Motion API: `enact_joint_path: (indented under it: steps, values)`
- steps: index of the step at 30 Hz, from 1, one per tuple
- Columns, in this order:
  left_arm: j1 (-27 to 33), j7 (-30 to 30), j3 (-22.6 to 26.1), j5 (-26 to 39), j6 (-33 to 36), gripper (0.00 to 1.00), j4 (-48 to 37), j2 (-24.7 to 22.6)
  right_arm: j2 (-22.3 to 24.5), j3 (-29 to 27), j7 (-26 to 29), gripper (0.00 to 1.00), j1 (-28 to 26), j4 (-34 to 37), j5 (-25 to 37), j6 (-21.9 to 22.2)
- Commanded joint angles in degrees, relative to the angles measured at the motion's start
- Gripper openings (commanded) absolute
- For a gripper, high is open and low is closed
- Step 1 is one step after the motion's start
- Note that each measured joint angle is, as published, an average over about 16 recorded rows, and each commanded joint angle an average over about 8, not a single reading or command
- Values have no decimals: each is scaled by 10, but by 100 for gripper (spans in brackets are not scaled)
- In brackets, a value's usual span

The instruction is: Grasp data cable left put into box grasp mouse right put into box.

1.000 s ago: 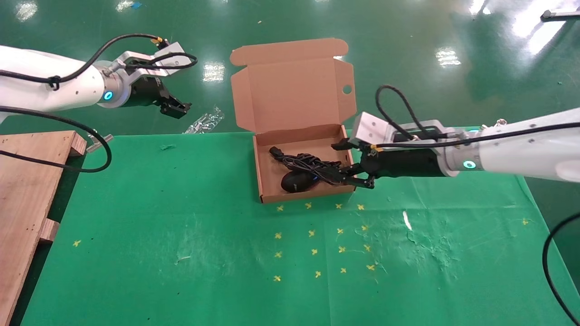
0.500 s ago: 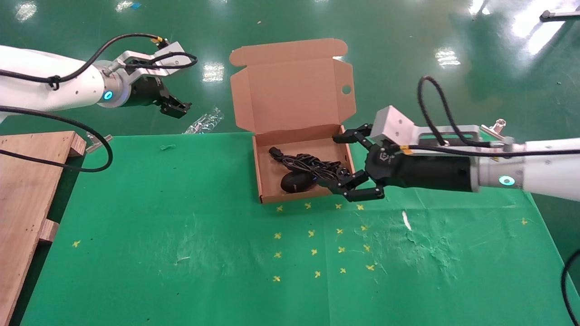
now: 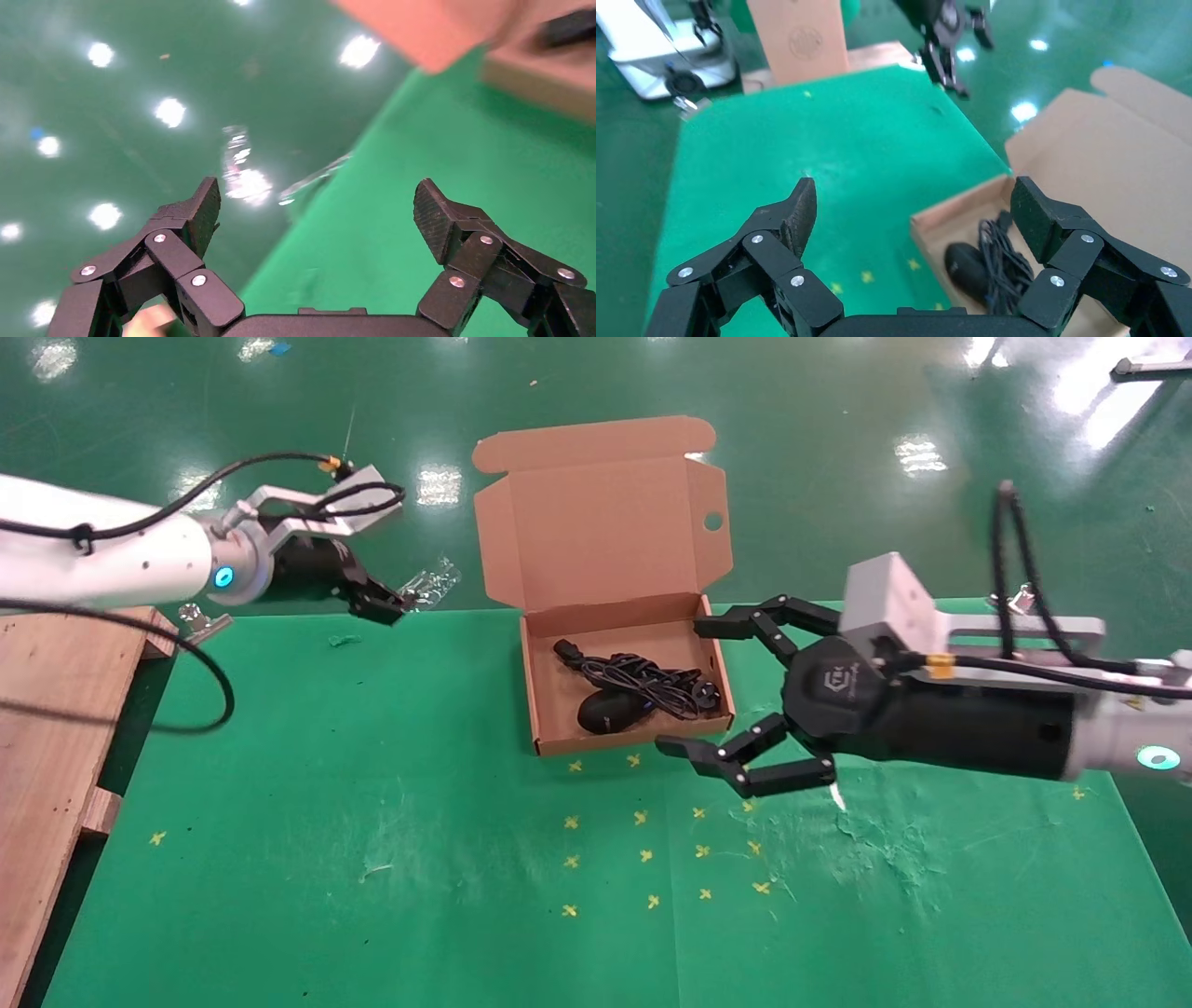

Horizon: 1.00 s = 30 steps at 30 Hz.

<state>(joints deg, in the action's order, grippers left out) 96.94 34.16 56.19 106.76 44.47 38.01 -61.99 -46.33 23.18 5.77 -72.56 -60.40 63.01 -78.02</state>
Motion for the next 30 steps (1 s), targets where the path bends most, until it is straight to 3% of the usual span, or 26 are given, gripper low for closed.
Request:
enact_joint_path:
  steps: [1, 21, 30]
  values:
    - [-14, -9, -16, -25, 16, 100, 14, 10, 9, -6, 4, 100, 9, -11, -18, -6]
    - [-149, -99, -170, -274, 174, 100, 150, 114, 102, -65, 45, 100, 99, -119, -191, -69]
    - [-210, -139, -239, -386, 245, 100, 212, 160, 113, -71, 50, 100, 110, -131, -212, -77]
